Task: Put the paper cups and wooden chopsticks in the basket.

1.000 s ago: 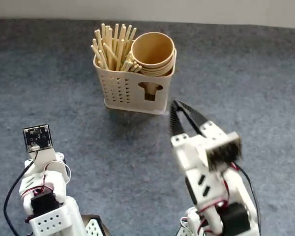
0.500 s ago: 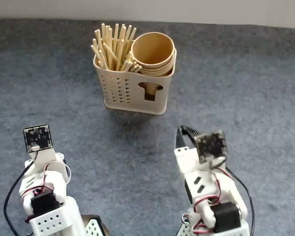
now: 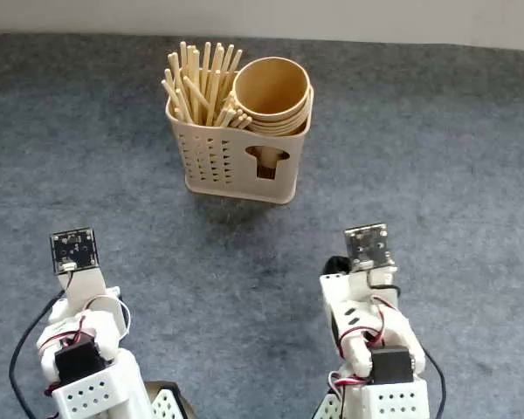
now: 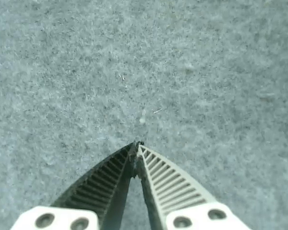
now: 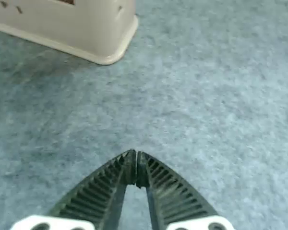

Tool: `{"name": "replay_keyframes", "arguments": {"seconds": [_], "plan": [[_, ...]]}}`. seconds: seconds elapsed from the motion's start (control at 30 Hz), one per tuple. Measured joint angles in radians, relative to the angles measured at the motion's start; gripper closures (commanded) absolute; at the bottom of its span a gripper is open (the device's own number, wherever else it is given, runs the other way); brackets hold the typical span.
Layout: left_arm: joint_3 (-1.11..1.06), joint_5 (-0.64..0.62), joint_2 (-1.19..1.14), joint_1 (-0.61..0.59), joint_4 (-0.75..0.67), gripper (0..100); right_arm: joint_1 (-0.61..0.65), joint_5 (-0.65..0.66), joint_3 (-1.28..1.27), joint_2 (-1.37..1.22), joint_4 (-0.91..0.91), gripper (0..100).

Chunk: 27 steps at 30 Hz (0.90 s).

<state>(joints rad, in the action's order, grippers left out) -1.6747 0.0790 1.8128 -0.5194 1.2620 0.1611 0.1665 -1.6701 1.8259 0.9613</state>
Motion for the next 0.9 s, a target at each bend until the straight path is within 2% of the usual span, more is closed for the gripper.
{"name": "replay_keyframes", "arguments": {"seconds": [0.17, 0.37, 0.9], "plan": [[0.0, 0.0, 0.0, 0.0, 0.041, 98, -0.112, 0.0, 0.0, 0.0, 0.069, 97.9], [0.0, 0.0, 0.0, 0.0, 0.055, 98, -0.138, 0.0, 0.0, 0.0, 0.261, 97.9], [0.0, 0.0, 0.0, 0.0, 0.055, 98, -0.138, 0.0, 0.0, 0.0, 0.278, 97.9]]}}
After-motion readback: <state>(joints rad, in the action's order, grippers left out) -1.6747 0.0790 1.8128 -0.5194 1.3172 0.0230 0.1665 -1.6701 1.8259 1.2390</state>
